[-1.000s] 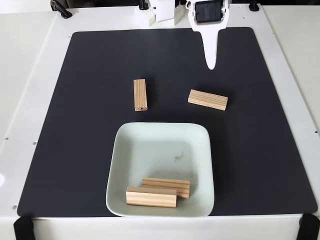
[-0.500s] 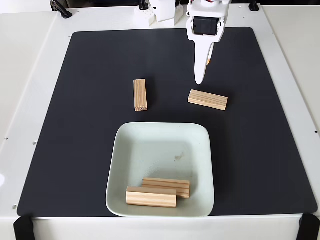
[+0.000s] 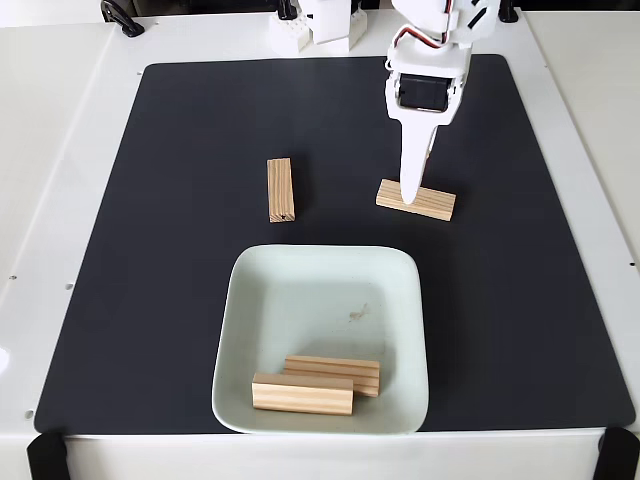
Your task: Pick up the wooden block and place them on the plate.
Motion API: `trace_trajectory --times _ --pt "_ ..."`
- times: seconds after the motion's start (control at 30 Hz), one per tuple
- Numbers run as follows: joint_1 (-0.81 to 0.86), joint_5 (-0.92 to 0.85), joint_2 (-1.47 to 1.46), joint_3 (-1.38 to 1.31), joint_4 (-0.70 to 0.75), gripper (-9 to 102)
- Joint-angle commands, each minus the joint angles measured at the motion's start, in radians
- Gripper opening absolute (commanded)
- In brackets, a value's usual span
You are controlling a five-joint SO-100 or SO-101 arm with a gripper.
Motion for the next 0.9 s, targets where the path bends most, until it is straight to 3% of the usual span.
trace_trajectory --times 0.0,0.87 --pt "0.005 0.006 -0.017 -0.06 -0.003 35" --pt "0.028 -0.058 -0.152 -0.121 -0.006 35"
